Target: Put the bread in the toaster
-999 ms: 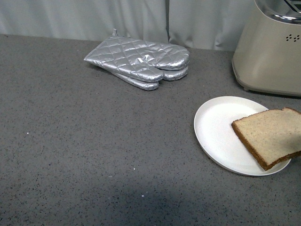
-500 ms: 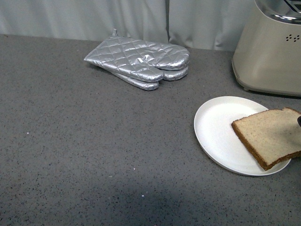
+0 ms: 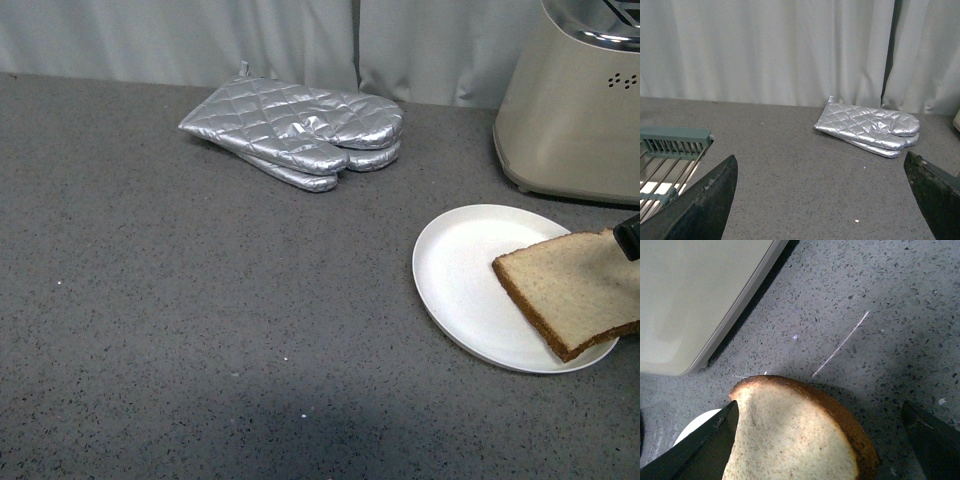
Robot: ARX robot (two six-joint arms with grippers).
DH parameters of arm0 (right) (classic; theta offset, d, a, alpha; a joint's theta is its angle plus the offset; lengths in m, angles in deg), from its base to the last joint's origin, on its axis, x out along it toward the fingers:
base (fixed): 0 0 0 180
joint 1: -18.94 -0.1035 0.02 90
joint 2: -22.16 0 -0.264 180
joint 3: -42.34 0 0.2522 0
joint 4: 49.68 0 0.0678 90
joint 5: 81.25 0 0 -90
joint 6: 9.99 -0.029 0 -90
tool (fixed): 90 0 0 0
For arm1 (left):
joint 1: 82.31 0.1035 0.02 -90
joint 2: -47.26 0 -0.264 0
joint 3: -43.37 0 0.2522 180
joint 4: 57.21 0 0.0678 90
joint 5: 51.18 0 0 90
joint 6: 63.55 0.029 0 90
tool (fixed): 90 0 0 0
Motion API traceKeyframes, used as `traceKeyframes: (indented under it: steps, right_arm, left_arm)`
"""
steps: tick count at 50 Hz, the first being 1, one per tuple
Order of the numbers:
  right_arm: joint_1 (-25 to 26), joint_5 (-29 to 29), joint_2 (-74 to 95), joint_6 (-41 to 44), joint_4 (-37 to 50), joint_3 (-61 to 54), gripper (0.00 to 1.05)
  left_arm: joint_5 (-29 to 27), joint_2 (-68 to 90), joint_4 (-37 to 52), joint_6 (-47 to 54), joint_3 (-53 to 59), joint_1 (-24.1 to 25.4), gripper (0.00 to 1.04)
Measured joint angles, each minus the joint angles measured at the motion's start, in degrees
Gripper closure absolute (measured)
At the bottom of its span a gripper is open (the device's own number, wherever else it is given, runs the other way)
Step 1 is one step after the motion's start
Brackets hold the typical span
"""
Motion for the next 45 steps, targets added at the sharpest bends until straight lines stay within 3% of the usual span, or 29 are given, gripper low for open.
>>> traceKeyframes:
  steps: [15,38,41,45]
  right_arm:
    - [-0.9,0.11,1.22,0.46,-0.42,1.53,0.12]
    - [-1.66,-0.83,-0.72,-0.2,-3.58,2.32,0.96]
    - [-1.81,-1.18,-2.14,-0.02,-4.26,2.32,1.02]
    - [-1.99,-1.62,-3.78,0.52,-4.7,2.32,1.02]
  left_arm:
    - [0.0,0.0,0.0,0.0,0.0,0.0,0.07]
    - [0.0,0.0,0.0,0.0,0.0,0.0,0.07]
    - [0.0,0.0,0.0,0.0,0.0,0.02,0.07]
    - [0.0,0.0,0.0,0.0,0.0,0.02,0.07]
